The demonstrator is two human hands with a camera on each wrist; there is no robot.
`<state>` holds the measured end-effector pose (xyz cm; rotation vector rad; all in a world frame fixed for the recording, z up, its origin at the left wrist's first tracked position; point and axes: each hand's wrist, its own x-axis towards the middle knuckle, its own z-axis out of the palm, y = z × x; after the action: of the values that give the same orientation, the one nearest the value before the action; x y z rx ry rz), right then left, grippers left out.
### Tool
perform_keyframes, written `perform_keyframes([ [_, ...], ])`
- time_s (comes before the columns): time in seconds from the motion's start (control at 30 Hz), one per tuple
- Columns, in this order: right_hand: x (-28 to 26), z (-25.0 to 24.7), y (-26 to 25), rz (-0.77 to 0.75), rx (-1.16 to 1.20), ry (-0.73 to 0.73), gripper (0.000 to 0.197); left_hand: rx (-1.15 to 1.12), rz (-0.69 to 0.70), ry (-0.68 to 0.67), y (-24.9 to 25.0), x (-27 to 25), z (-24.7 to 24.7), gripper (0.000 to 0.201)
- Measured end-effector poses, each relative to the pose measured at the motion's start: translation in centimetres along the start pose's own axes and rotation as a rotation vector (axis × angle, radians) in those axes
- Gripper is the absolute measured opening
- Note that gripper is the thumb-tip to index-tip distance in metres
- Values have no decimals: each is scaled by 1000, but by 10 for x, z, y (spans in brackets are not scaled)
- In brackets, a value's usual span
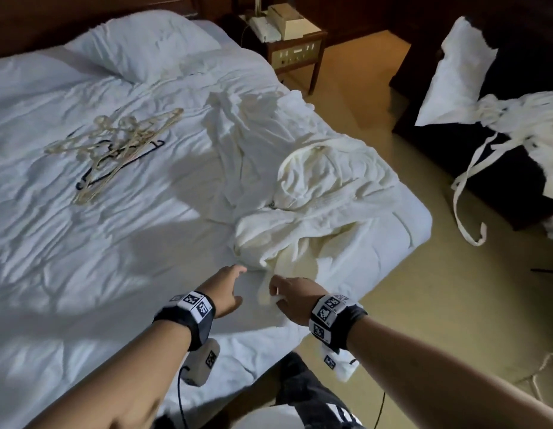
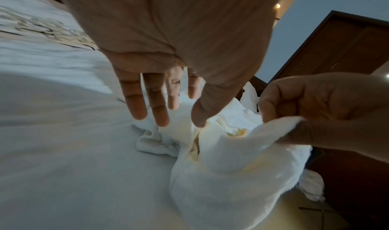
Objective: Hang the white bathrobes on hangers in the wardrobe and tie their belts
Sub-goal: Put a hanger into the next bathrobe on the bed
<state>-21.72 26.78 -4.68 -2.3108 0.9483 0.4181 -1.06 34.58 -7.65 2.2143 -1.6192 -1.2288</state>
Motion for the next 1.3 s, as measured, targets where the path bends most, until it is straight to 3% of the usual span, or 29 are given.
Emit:
perform_keyframes([
  [0.13,21,-19,53,129,-3,43,12,62,-17,73,17,38,6,72],
  [0.2,33,-27,84,205,14,43,14,120,-41,154,24,66,4,83],
  [0.27,43,-34,110,230,51,3,22,101,-153,239,33,96,3,105],
  [0.37,54,-44,140,216,62,-74,35,-165,-394,354,47,135,2,136],
  [0.43,58,-52,156,209,48,-50,39,-311,-536,325,53,153,2,125],
  [0.47,61,-57,163,202,36,-22,42,-301,-551,290,56,156,1,102],
  [0.53,66,-67,171,176,-13,33,54,-181,-431,235,63,153,-2,40],
  [0.57,69,-73,170,165,-57,61,63,-122,-331,204,70,145,-2,26],
  [0.67,85,-88,161,95,-193,142,105,-149,-31,129,95,109,-9,40],
  [0.73,98,-91,154,44,-330,65,120,-228,55,143,97,88,-22,41],
  [0.77,103,-91,148,26,-395,-9,113,-287,28,166,92,80,-29,38],
  [0.83,107,-92,129,2,-433,-116,68,-336,-74,222,79,67,-46,26],
  [0.87,107,-92,116,-26,-402,-123,45,-338,-104,259,74,61,-53,21],
  [0.93,105,-92,92,-72,-308,-101,25,-367,-136,318,66,50,-62,27],
  [1.03,96,-106,44,-120,-159,-32,27,-569,-177,421,58,19,-90,32],
  [1.2,79,-128,-65,-292,18,121,25,-596,-142,644,36,-62,-163,33],
  [1.27,71,-128,-116,-378,143,160,23,-900,-40,713,24,-93,-198,22],
  [1.3,68,-125,-143,-430,190,166,20,-1034,8,740,15,-108,-215,31],
])
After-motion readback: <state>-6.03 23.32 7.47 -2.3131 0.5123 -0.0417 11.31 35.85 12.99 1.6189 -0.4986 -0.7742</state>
